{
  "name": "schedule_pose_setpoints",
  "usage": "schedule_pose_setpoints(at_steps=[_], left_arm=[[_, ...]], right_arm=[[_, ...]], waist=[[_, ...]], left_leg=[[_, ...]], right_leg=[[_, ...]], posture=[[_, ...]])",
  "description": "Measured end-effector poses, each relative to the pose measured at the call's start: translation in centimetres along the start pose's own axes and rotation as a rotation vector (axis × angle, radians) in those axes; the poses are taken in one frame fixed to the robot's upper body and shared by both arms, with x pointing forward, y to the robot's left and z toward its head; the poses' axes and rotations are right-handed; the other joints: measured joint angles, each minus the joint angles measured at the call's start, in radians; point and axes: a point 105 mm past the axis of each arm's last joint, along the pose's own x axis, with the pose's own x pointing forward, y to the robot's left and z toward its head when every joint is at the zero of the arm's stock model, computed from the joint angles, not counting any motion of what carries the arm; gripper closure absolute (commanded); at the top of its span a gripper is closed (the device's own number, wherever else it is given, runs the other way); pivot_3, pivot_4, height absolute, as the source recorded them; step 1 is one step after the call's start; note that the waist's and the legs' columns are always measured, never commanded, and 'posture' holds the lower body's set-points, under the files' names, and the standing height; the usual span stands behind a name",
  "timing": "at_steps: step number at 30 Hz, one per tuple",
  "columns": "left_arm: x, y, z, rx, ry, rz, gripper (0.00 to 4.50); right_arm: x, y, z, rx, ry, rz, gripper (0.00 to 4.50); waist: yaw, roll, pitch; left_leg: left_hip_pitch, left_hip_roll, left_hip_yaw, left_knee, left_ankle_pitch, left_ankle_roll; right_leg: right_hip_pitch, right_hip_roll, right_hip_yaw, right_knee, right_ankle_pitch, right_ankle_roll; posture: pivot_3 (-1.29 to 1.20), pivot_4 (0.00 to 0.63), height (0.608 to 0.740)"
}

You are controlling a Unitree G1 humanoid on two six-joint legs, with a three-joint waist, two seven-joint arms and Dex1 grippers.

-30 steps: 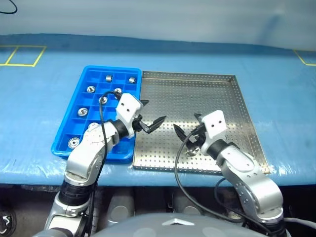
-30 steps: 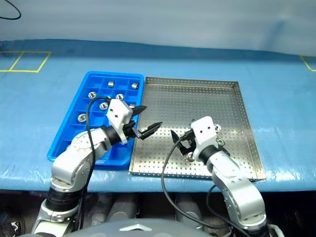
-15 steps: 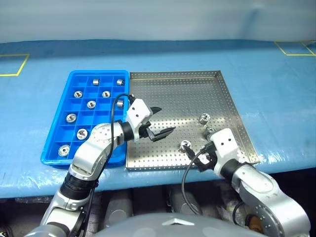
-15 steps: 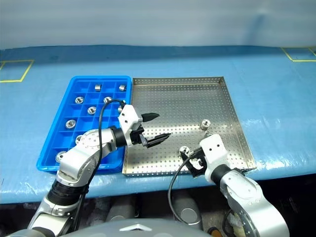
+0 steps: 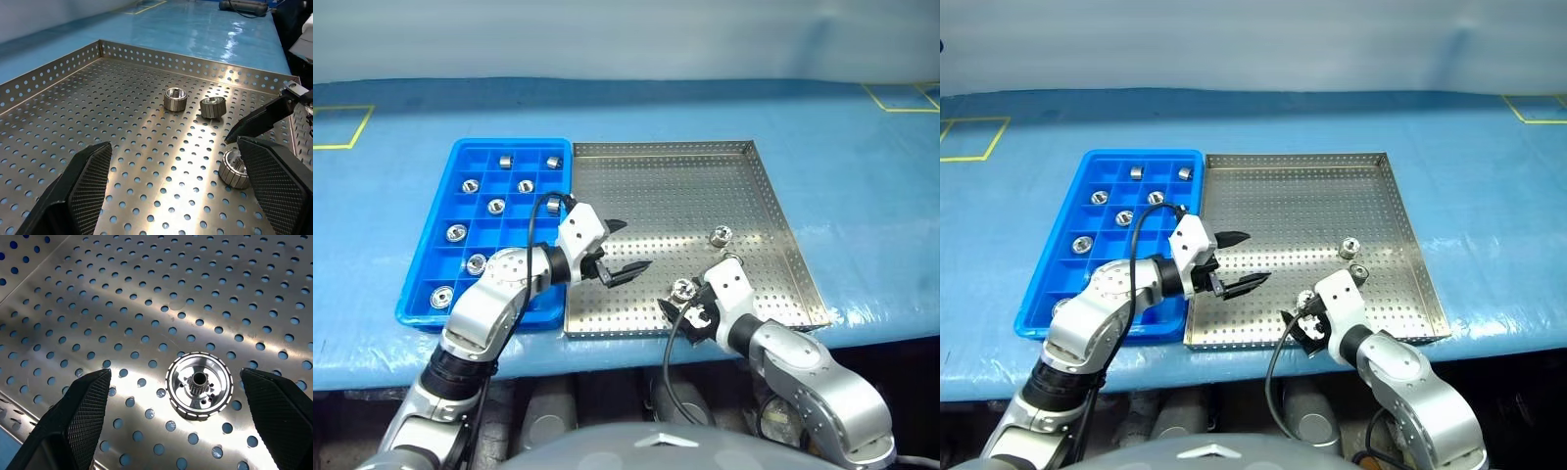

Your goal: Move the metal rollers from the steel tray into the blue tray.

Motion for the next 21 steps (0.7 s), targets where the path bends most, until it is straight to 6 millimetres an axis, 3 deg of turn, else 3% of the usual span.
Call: schedule_pose_setpoints(at_steps=[10, 13, 18, 21], left_arm=[[-0.8, -1.7, -0.9, 0.000, 0.055, -0.103, 0.01], [-0.9, -1.9, -0.6, 0.013, 0.050, -0.106, 0.00], [-0.9, -2.0, -0.7, 0.009, 0.052, -0.105, 0.00], [-1.0, -2.0, -0.8, 0.005, 0.054, -0.105, 0.00]], right_arm=[[0.7, -0.3, 0.1, 0.003, -0.008, 0.010, 0.00], [0.8, -0.5, 0.0, 0.003, -0.004, 0.006, 0.60], [0.5, -1.0, -0.4, -0.024, 0.029, -0.007, 2.23], [0.3, -1.2, -0.6, -0.033, 0.043, -0.013, 2.23]], waist=[[0.014, 0.000, 0.000], [0.017, 0.000, 0.000], [0.025, 0.000, 0.000], [0.035, 0.000, 0.000]], left_leg=[[0.000, 0.000, 0.000, 0.000, 0.000, 0.000], [0.000, 0.000, 0.000, 0.000, 0.000, 0.000], [0.000, 0.000, 0.000, 0.000, 0.000, 0.000], [0.000, 0.000, 0.000, -0.001, 0.000, 0.000]], right_leg=[[0.000, 0.000, 0.000, 0.000, 0.000, 0.000], [0.000, 0.000, 0.000, 0.000, 0.000, 0.000], [0.000, 0.000, 0.000, -0.001, 0.000, 0.000], [0.000, 0.000, -0.001, -0.001, 0.000, -0.001]], posture=[[-0.03, 0.150, 0.740], [-0.02, 0.150, 0.740], [-0.02, 0.150, 0.740], [-0.02, 0.150, 0.740]])
